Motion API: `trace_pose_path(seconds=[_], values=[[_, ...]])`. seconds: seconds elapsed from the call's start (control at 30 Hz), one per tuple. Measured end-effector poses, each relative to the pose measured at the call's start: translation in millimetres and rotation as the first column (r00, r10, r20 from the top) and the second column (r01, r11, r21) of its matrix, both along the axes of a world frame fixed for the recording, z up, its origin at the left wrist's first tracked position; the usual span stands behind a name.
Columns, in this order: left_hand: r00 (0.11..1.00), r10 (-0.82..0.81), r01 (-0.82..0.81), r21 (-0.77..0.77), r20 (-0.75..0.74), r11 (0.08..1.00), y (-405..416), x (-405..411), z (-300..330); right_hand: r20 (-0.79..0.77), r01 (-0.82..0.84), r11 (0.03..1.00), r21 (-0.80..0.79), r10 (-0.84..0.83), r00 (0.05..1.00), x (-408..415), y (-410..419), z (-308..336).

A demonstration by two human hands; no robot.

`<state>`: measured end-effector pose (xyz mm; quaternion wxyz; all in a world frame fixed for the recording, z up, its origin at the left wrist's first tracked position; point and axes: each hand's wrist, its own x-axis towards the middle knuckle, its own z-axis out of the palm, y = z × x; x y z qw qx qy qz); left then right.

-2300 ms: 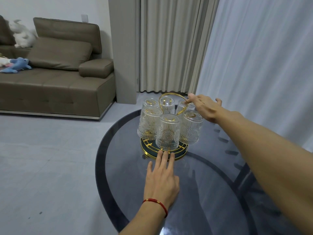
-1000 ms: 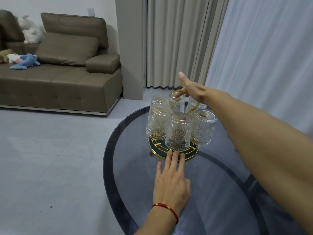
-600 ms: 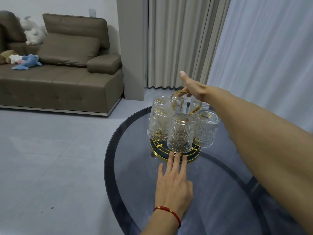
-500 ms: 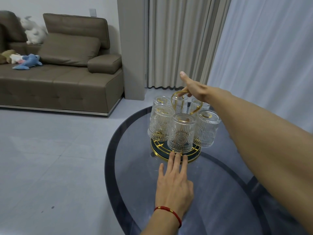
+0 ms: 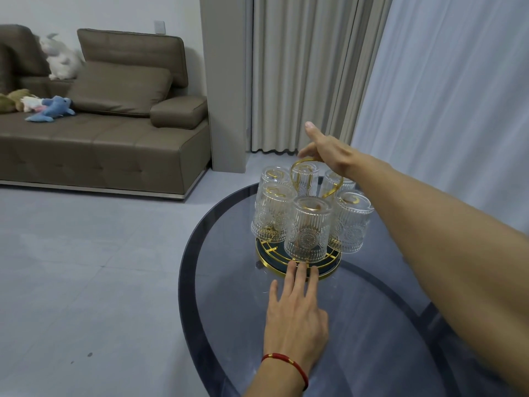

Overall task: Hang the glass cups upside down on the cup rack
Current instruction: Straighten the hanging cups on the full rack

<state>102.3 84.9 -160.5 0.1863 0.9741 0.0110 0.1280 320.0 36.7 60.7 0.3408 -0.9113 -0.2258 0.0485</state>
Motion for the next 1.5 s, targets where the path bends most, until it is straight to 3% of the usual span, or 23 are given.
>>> trace_pose_path(seconds=[0.13, 0.23, 0.33, 0.5, 0.8, 1.23, 1.5], values=[[1.000, 0.004, -0.004, 0.000, 0.019, 1.000, 0, -1, 0, 0.169, -0.117, 0.993, -0.030, 0.121, 0.978, -18, 11, 8], [0.999, 0.006, -0.005, -0.017, 0.032, 1.000, 0, -1, 3, 0.152, -0.200, 0.972, -0.127, 0.218, 0.964, -30, 24, 9], [0.999, 0.006, -0.005, -0.032, 0.033, 0.999, -1, -1, 4, 0.148, -0.185, 0.948, -0.260, 0.229, 0.962, -34, 36, 8], [0.999, -0.002, 0.004, -0.045, 0.053, 0.999, 0, -2, 4, 0.207, -0.131, 0.929, -0.345, 0.211, 0.955, -29, 42, 7], [0.996, 0.011, -0.008, -0.034, 0.088, 0.999, -1, -1, 4, 0.155, -0.120, 0.978, -0.171, 0.147, 0.977, -24, 37, 3], [0.997, 0.009, -0.007, -0.033, 0.077, 0.999, -1, 0, 3, 0.086, -0.133, 0.975, -0.177, 0.150, 0.985, -32, 38, 8], [0.997, 0.004, -0.001, -0.033, 0.071, 0.999, 0, 1, 4, 0.123, -0.087, 0.985, -0.150, 0.106, 0.987, -32, 39, 7]])
